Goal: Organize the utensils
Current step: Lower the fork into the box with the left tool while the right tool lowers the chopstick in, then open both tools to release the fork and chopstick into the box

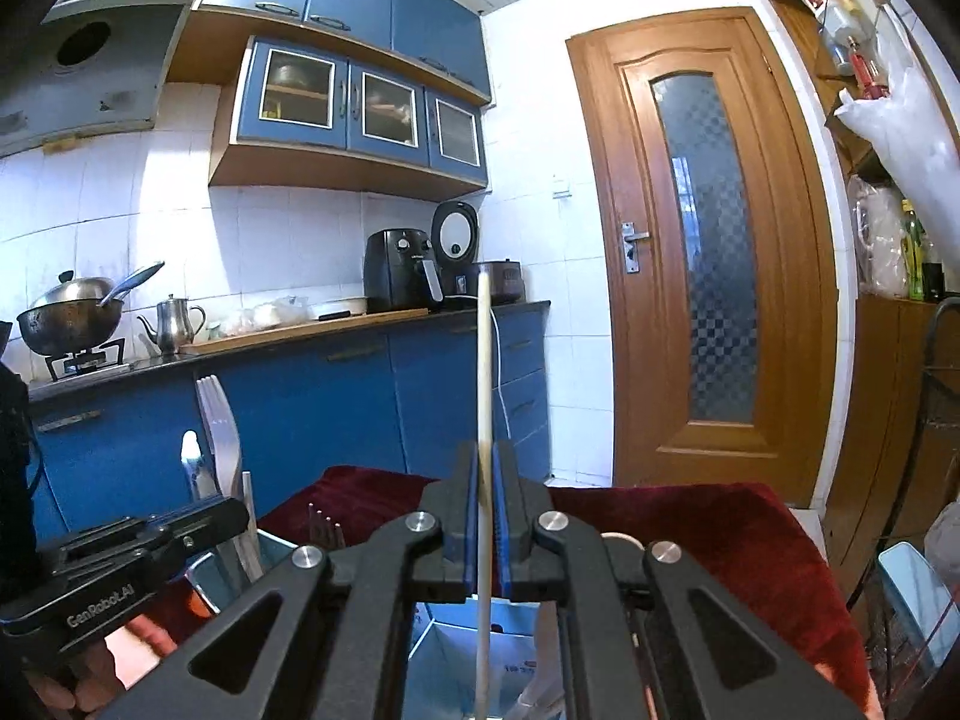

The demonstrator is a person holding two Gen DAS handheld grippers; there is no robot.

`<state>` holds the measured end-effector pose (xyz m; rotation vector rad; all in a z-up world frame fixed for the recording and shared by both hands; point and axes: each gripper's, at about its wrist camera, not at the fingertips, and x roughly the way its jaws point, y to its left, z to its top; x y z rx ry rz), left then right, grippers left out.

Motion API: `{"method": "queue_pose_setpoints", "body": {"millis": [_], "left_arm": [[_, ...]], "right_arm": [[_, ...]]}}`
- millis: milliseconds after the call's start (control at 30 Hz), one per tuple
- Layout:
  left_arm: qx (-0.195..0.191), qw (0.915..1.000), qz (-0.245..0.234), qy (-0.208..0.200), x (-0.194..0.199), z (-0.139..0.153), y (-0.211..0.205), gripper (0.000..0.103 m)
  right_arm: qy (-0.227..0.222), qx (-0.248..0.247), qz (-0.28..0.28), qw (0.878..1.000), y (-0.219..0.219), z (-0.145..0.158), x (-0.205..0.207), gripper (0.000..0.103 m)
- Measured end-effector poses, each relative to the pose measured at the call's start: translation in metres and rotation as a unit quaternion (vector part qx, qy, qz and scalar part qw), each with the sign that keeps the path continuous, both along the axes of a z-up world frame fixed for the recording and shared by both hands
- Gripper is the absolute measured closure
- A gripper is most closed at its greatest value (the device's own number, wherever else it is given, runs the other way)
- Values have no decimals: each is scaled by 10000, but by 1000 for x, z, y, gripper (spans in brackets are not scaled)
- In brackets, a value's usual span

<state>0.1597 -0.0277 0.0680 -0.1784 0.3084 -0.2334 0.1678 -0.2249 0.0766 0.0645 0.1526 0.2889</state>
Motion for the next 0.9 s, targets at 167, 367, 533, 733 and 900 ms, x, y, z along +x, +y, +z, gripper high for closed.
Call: {"method": "queue_pose_setpoints", "body": {"millis": [167, 367, 533, 733, 900], "left_arm": [[-19, 10000, 11, 7, -1, 0, -1, 96], [-106, 9999, -36, 77, 1, 0, 1, 94], [-166, 9998, -75, 103, -1, 1, 2, 79], [-101, 9999, -109, -25, -15, 11, -2, 78], [-95, 9998, -137, -58, -32, 21, -5, 78]], "right_arm": [[-50, 67, 19, 10000, 0, 4, 2, 96], [53, -70, -4, 10000, 3, 2, 1, 96], [79, -41, 96, 9999, 5, 6, -7, 91], [-16, 72, 139, 9999, 2, 19, -26, 86], [-120, 122, 179, 9997, -1, 34, -46, 83]]}}
